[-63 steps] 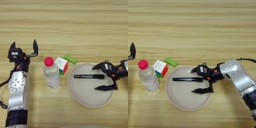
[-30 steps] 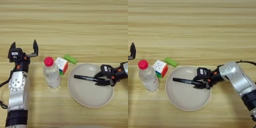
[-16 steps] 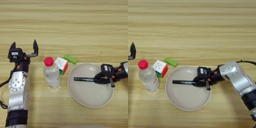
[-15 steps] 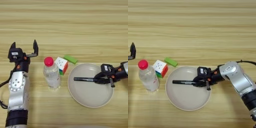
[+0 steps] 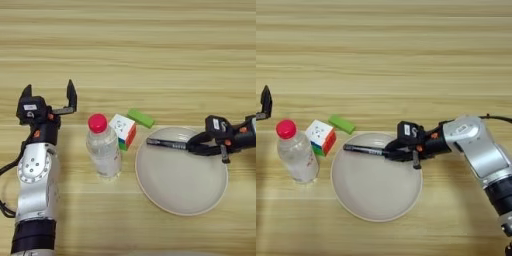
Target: Move the objects on the table
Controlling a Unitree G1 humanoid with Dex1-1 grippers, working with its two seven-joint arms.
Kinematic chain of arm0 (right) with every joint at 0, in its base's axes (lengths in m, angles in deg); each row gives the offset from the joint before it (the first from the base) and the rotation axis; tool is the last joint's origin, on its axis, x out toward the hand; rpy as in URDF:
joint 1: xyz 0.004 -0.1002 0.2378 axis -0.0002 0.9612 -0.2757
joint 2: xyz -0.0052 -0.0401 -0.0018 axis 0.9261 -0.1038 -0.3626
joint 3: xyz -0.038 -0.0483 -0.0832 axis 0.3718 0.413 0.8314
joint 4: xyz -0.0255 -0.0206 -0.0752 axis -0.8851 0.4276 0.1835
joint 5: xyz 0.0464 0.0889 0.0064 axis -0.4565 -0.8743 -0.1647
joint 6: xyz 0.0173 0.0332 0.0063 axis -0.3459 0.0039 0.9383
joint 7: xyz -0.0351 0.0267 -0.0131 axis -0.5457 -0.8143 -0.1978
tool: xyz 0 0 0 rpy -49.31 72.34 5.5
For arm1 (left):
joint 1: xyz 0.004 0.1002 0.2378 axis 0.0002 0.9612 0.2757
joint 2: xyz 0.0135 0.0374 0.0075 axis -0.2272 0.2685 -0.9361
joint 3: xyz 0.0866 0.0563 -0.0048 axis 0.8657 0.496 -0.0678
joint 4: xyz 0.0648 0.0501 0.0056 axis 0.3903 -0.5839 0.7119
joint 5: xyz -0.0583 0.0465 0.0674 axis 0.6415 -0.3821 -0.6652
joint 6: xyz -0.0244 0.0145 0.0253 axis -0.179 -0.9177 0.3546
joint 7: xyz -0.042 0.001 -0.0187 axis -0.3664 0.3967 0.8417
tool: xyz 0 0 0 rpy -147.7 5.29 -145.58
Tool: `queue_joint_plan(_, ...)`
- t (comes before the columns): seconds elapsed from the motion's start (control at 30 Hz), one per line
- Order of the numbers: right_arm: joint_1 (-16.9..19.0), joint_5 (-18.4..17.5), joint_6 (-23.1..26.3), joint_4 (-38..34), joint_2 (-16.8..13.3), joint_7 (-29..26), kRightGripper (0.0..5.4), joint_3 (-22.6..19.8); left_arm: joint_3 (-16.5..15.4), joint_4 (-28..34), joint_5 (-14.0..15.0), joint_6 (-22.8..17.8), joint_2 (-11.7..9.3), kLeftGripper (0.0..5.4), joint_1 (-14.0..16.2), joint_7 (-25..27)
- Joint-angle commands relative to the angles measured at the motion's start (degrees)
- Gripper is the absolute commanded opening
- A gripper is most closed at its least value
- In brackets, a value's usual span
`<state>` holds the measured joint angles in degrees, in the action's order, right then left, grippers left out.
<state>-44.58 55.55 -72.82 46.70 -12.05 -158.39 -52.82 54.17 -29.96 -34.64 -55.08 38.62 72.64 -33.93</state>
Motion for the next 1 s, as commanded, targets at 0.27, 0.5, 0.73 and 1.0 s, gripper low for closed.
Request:
queue_joint_plan(0.27,-7.4,2.0,1.2,7.6,0.4,8.2,1.01,-4.4,-0.1,-0.2,0.2,0.2,-0.1,5.4,-0.7,-0.1)
queue_joint_plan(0.5,-8.2,4.4,-1.7,12.1,0.6,9.1,1.01,-3.0,-0.1,-0.1,0.3,0.2,-0.2,5.4,-0.6,0.0)
queue_joint_plan(0.73,-9.2,6.4,-4.4,18.3,1.7,9.8,1.01,-1.8,-0.1,-0.3,0.2,0.4,-0.1,5.4,-0.8,-0.1)
queue_joint_plan(1.0,-9.5,8.9,-7.3,26.2,3.6,10.1,1.01,0.0,-0.1,-0.2,0.2,0.4,0.0,5.4,-0.6,-0.1)
